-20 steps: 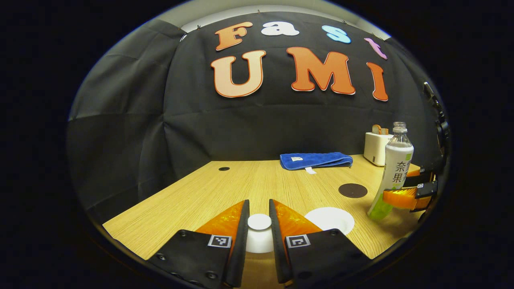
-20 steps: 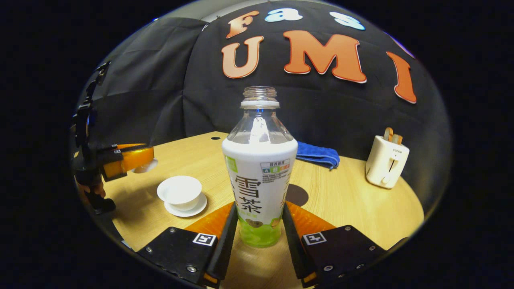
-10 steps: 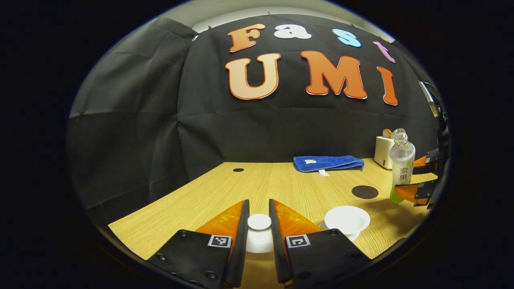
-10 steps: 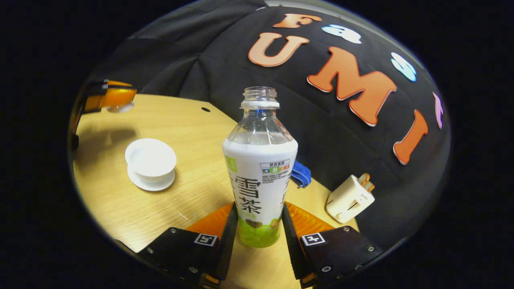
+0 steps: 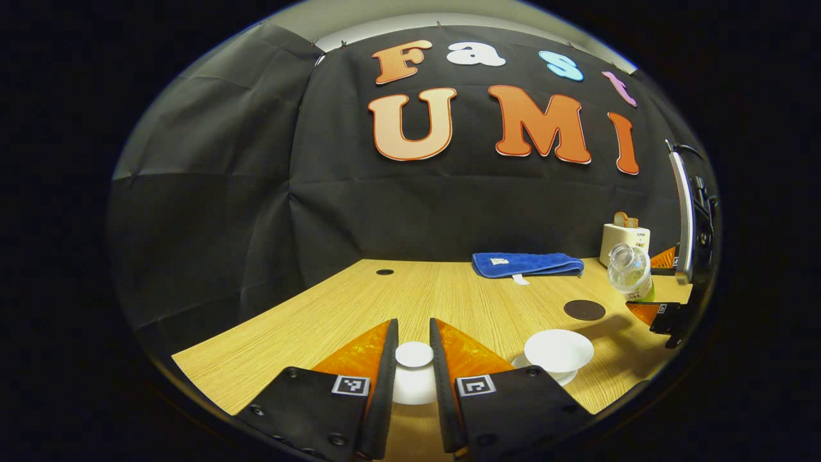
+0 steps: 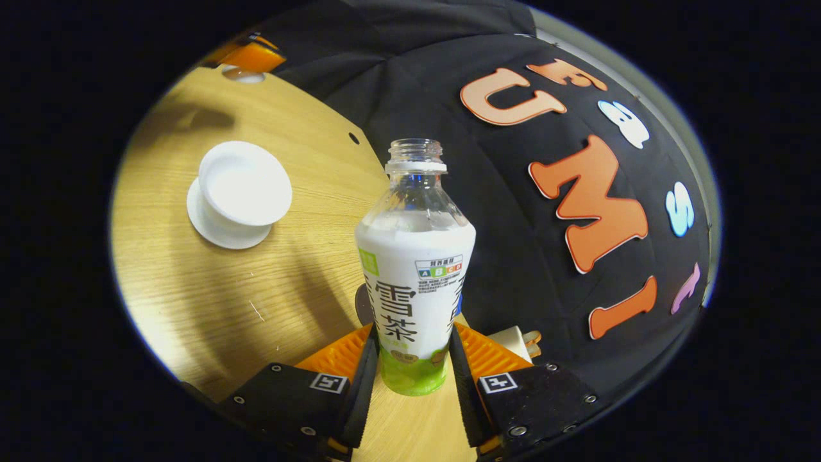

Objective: Open the teacup lid with one hand, grasp the water bottle and pour water into the teacup with the other hand; after pouring, place the water bottle on the coaster and then close the teacup lid.

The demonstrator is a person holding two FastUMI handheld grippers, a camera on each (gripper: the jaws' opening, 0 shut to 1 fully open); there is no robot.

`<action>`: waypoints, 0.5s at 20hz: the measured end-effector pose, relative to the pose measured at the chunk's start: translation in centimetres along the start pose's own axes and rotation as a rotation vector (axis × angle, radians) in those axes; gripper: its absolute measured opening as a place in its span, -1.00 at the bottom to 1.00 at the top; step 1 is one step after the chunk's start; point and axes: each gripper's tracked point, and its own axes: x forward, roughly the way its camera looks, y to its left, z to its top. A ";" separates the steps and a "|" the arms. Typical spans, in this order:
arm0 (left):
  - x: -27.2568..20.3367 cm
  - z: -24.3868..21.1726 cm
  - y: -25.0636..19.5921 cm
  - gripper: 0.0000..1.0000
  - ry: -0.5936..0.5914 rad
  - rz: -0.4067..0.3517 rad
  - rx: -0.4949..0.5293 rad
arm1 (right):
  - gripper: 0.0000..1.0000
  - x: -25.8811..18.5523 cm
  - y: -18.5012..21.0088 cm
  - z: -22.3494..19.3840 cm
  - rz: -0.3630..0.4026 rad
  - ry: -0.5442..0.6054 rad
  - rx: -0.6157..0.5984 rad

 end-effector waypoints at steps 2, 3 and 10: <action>-0.1 -0.2 0.1 -0.30 0.003 0.002 0.003 | 0.27 0.5 -0.3 0.3 -0.025 -0.005 -0.069; -0.1 -0.2 0.3 -0.29 0.001 0.004 0.005 | 0.27 0.6 -0.6 0.4 -0.041 -0.009 -0.104; -0.3 -0.1 0.9 -0.30 -0.001 0.013 0.010 | 0.21 1.1 -1.7 0.9 -0.171 -0.047 -0.350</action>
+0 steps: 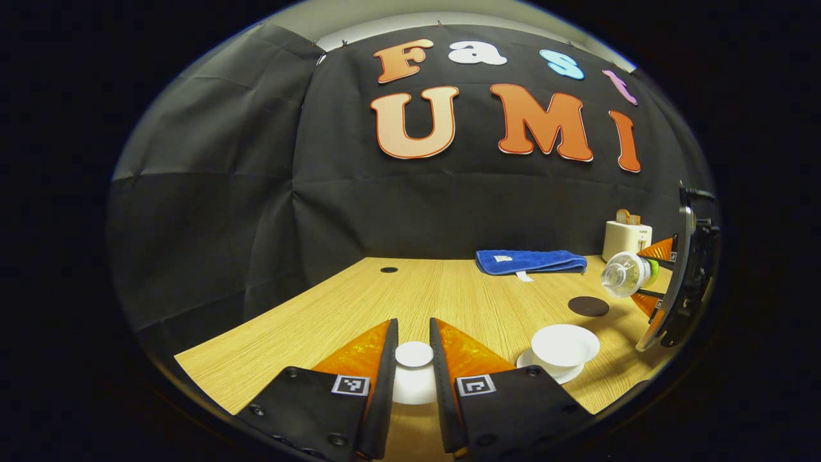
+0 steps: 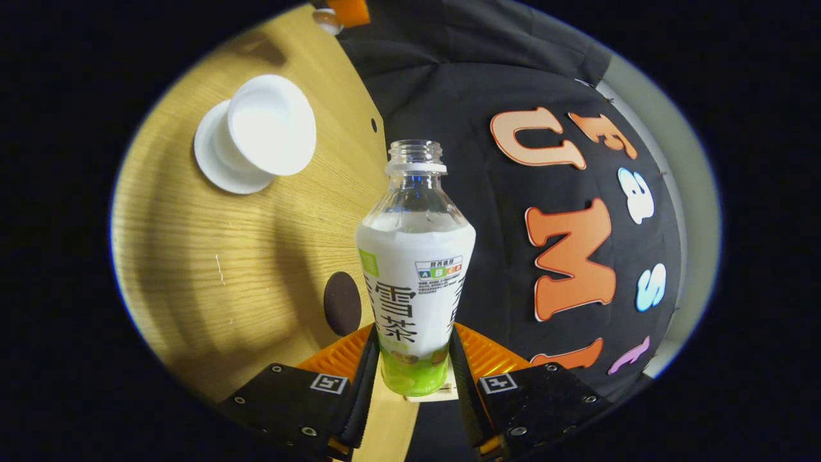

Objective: Open the teacup lid with one hand, grasp the water bottle and pour water into the teacup with the other hand; after pouring, place the water bottle on the coaster and then close the teacup lid.

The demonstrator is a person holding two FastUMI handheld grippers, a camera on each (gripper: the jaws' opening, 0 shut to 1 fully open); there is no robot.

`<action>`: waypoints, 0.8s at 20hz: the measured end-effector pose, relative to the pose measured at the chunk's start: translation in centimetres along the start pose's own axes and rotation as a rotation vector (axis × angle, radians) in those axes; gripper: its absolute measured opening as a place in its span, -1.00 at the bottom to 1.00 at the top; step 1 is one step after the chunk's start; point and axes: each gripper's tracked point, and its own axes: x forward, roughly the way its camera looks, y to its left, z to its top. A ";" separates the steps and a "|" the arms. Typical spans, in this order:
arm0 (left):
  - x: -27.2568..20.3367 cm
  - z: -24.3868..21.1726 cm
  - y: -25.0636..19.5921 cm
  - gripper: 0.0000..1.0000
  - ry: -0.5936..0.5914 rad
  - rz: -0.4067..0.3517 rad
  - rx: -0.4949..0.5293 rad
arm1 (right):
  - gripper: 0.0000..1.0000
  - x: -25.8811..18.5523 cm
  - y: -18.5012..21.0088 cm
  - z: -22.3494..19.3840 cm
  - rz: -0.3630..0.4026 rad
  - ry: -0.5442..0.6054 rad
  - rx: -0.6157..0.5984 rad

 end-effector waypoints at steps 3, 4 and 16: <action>-0.1 -0.1 0.2 -0.30 -0.001 0.003 0.006 | 0.20 0.1 -0.6 0.5 -0.051 -0.022 -0.076; -0.1 -0.1 0.2 -0.29 -0.001 0.005 0.008 | 0.20 0.3 -0.8 0.7 -0.070 -0.029 -0.102; -0.4 -0.5 0.6 -0.30 0.011 0.010 0.011 | 0.20 0.3 -3.6 2.1 -0.217 -0.081 -0.286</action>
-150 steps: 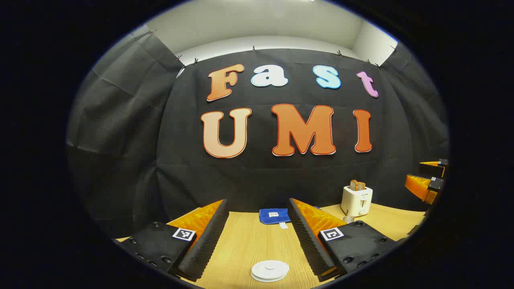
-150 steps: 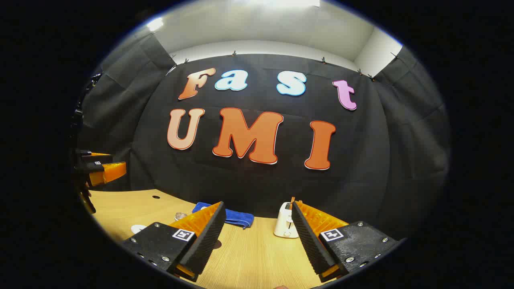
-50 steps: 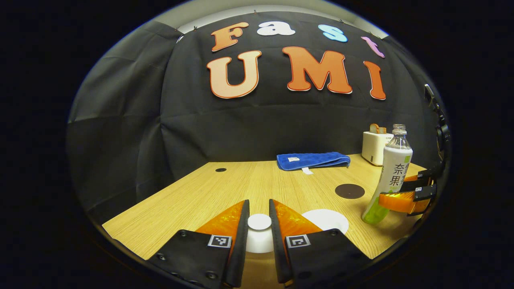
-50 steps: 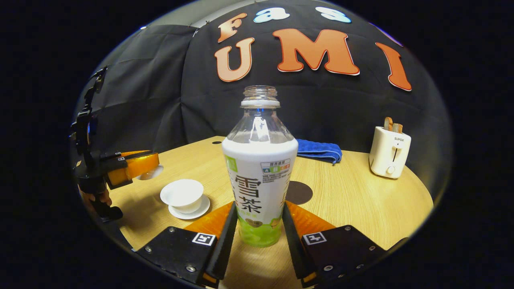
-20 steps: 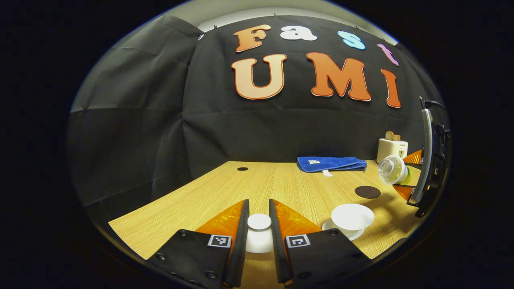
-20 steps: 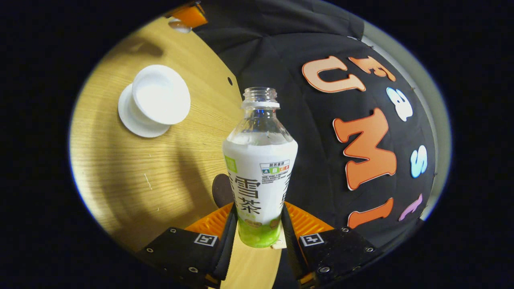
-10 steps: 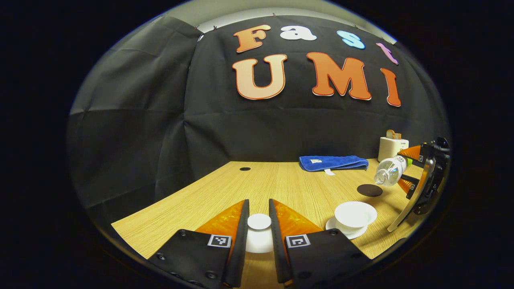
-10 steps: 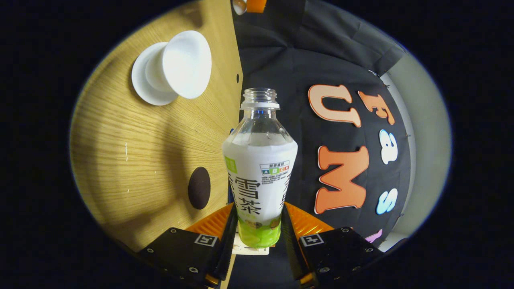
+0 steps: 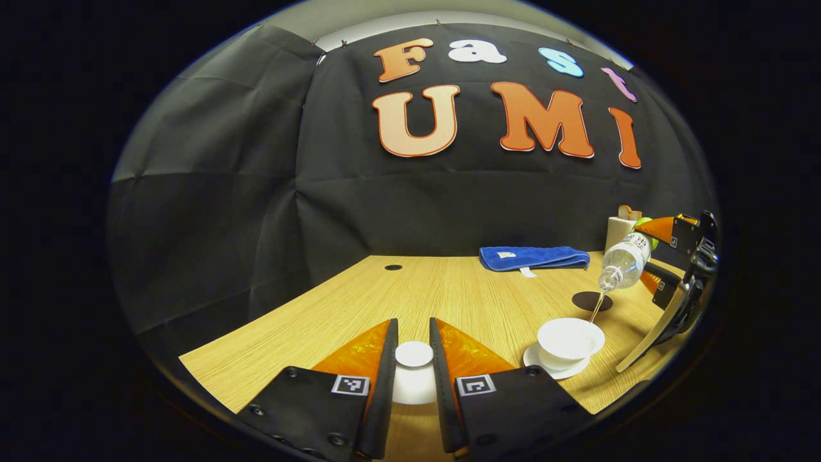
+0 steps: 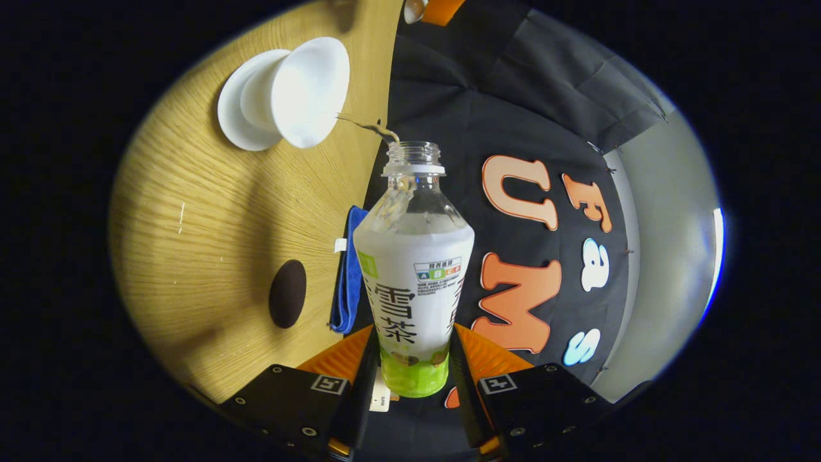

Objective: Open the teacup lid with one hand, grasp the water bottle and pour water into the teacup with the other hand; after pouring, place the water bottle on the coaster and then close the teacup lid.

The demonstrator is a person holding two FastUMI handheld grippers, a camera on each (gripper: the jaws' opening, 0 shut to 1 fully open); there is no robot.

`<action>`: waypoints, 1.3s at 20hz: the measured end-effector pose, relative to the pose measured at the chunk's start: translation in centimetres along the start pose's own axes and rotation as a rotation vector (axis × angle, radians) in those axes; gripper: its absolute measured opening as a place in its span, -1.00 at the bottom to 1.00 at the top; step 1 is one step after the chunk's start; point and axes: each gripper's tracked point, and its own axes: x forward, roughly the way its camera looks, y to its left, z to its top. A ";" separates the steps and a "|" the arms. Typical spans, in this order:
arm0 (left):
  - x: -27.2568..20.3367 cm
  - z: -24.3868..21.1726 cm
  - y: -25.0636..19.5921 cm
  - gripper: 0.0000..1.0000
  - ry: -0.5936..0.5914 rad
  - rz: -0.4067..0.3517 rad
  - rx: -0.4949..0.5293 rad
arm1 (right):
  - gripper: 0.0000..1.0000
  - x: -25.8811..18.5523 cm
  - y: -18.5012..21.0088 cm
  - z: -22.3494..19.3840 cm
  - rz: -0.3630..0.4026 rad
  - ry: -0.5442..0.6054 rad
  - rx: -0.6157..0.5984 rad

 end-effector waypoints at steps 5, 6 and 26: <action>0.0 0.0 0.1 -0.29 0.003 -0.001 0.003 | 0.14 0.0 -1.1 -0.2 -0.052 -0.007 -0.055; 0.0 0.0 0.3 -0.29 0.003 0.004 0.005 | 0.20 0.1 -1.4 -0.2 -0.062 -0.013 -0.065; -0.5 1.4 0.8 -0.30 -0.019 -0.010 -0.005 | 0.19 1.3 -7.3 1.4 -0.196 -0.154 -0.272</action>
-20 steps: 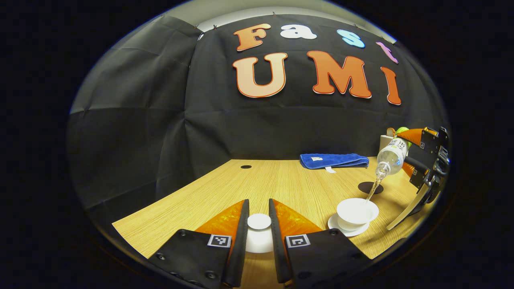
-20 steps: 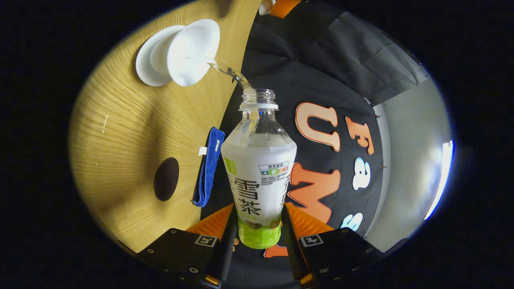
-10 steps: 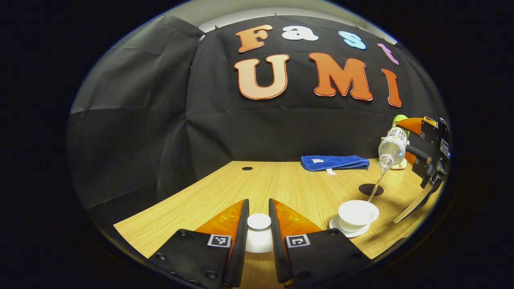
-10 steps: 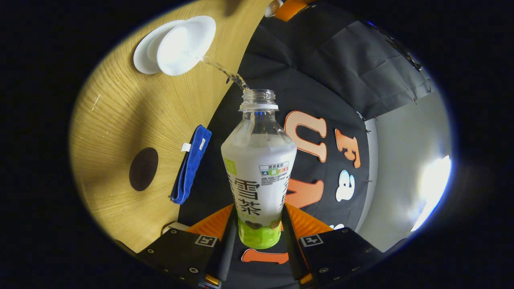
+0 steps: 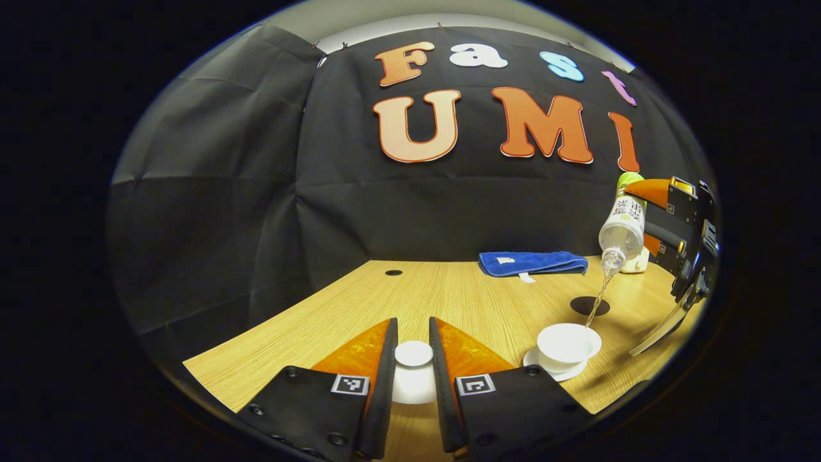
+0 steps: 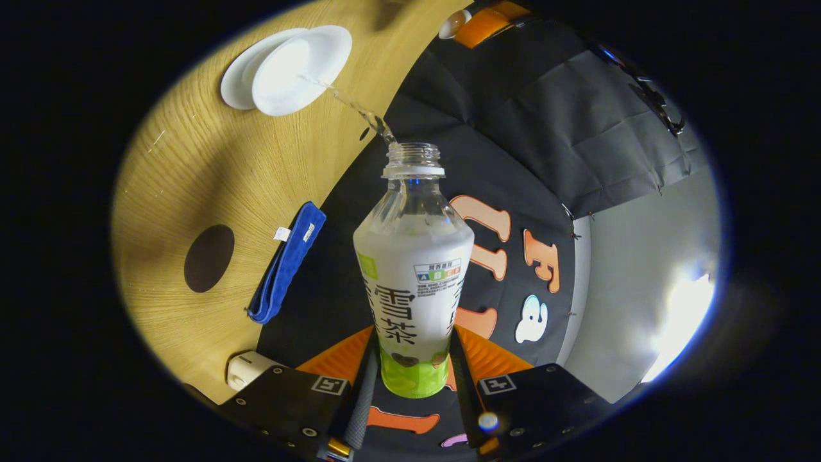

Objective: Open the teacup lid with one hand, grasp the water bottle and pour water into the teacup with the other hand; after pouring, place the water bottle on the coaster and then close the teacup lid.

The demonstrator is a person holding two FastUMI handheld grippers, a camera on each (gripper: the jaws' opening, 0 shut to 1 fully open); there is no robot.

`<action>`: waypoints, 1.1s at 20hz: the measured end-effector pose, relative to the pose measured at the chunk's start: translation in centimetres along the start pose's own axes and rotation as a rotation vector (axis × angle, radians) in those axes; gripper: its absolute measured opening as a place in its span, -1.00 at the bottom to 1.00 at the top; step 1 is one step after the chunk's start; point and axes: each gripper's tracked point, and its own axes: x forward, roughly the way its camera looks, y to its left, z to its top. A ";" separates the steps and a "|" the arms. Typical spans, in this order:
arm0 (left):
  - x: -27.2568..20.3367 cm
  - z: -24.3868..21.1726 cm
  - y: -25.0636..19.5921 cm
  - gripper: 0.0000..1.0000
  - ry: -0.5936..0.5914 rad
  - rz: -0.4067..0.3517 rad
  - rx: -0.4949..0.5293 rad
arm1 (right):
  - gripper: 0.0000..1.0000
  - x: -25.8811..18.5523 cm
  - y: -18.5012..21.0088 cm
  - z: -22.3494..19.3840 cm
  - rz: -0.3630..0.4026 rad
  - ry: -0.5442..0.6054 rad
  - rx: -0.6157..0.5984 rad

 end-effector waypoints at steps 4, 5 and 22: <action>0.0 -0.1 0.0 -0.29 0.002 -0.002 0.006 | 0.12 -0.2 -0.8 0.1 -0.021 -0.027 -0.034; 0.0 -0.2 0.0 -0.29 0.004 -0.004 0.007 | 0.19 0.1 -0.9 0.3 -0.028 -0.036 -0.045; -0.5 0.0 -1.5 -0.29 0.000 -0.028 0.008 | 0.20 -1.3 3.8 4.5 0.086 -0.093 0.077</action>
